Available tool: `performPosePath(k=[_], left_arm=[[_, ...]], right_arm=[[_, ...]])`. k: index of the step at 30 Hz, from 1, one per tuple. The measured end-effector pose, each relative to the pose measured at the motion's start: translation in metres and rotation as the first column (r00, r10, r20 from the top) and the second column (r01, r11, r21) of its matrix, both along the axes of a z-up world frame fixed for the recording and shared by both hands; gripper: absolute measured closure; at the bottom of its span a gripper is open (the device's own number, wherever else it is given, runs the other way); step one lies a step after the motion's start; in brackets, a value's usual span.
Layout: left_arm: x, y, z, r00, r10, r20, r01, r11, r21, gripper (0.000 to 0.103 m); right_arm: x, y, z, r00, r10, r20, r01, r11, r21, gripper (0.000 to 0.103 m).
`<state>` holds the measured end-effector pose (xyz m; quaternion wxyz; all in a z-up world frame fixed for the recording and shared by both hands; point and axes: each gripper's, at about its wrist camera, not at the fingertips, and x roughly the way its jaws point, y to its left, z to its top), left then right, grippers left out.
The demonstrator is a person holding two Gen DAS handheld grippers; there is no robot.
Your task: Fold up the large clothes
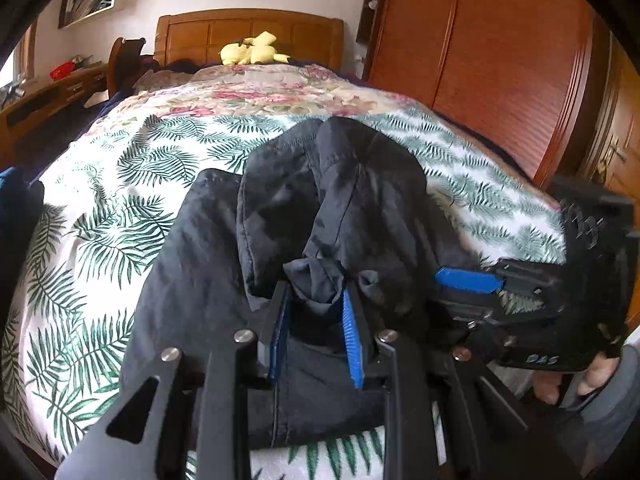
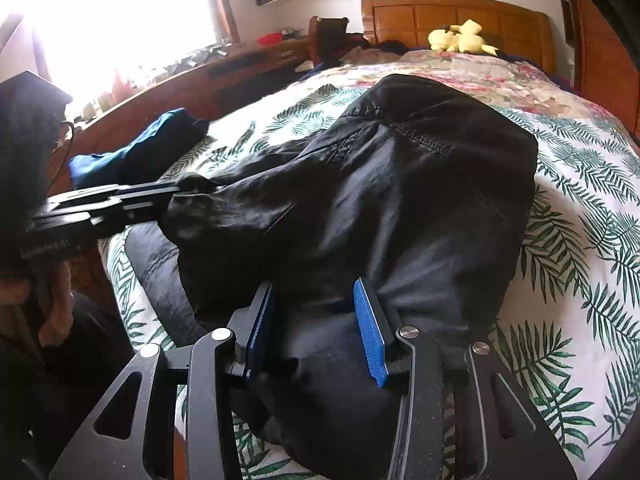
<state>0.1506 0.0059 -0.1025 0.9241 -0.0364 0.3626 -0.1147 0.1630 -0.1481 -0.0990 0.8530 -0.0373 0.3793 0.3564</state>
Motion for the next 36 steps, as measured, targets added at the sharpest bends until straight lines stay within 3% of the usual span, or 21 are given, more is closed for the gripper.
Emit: performPosePath(k=[4, 5, 7, 10, 12, 15, 19, 22, 25, 31, 36], left_arm=[[0.006, 0.0, -0.006, 1.0, 0.005, -0.026, -0.004, 0.999, 0.032, 0.082], [0.003, 0.0, -0.003, 1.0, -0.003, -0.01, 0.004, 0.999, 0.036, 0.094], [-0.003, 0.0, 0.005, 1.0, -0.006, 0.025, 0.005, 0.998, 0.056, 0.099], [-0.021, 0.007, 0.035, 0.991, 0.014, 0.136, -0.024, 0.997, 0.072, 0.1], [-0.027, 0.015, 0.052, 0.986, 0.015, 0.167, -0.024, 0.998, 0.05, 0.1], [-0.038, 0.023, 0.068, 0.975, 0.033, 0.219, -0.051, 0.996, 0.079, 0.1], [-0.055, 0.061, 0.084, 0.963, 0.102, 0.251, -0.119, 0.991, 0.056, 0.1], [-0.058, 0.091, 0.069, 0.962, 0.165, 0.219, -0.184, 0.981, 0.066, 0.1], [-0.054, 0.111, 0.035, 0.973, 0.192, 0.126, -0.204, 0.976, 0.083, 0.1], [-0.054, 0.112, 0.009, 0.977, 0.197, 0.084, -0.205, 0.974, 0.097, 0.1], [-0.054, 0.115, -0.006, 0.978, 0.203, 0.049, -0.207, 0.973, 0.098, 0.1]], right_arm=[[-0.002, -0.002, 0.001, 1.0, -0.004, 0.005, 0.004, 1.0, 0.007, 0.062], [-0.002, -0.003, 0.003, 1.0, -0.003, 0.004, 0.003, 1.0, 0.012, 0.063], [-0.001, -0.006, 0.006, 1.0, -0.006, -0.004, 0.006, 1.0, 0.026, 0.063], [0.002, -0.017, 0.016, 0.999, -0.033, -0.003, 0.033, 0.999, 0.036, 0.062], [0.003, -0.023, 0.023, 0.999, -0.047, 0.01, 0.047, 0.998, 0.042, 0.062], [0.007, -0.031, 0.035, 0.999, -0.035, 0.017, 0.033, 0.995, 0.093, 0.062], [0.012, -0.029, 0.046, 0.998, -0.054, 0.043, 0.05, 0.995, 0.09, 0.062], [0.017, -0.02, 0.052, 0.999, -0.037, 0.038, 0.033, 0.994, 0.1, 0.062], [0.022, -0.003, 0.054, 0.999, -0.009, 0.052, 0.005, 0.996, 0.085, 0.062], [0.041, 0.032, 0.046, 0.997, 0.012, 0.082, -0.014, 1.0, 0.021, 0.062], [0.086, 0.027, 0.03, 0.997, -0.049, 0.053, 0.048, 0.999, 0.007, 0.056]])
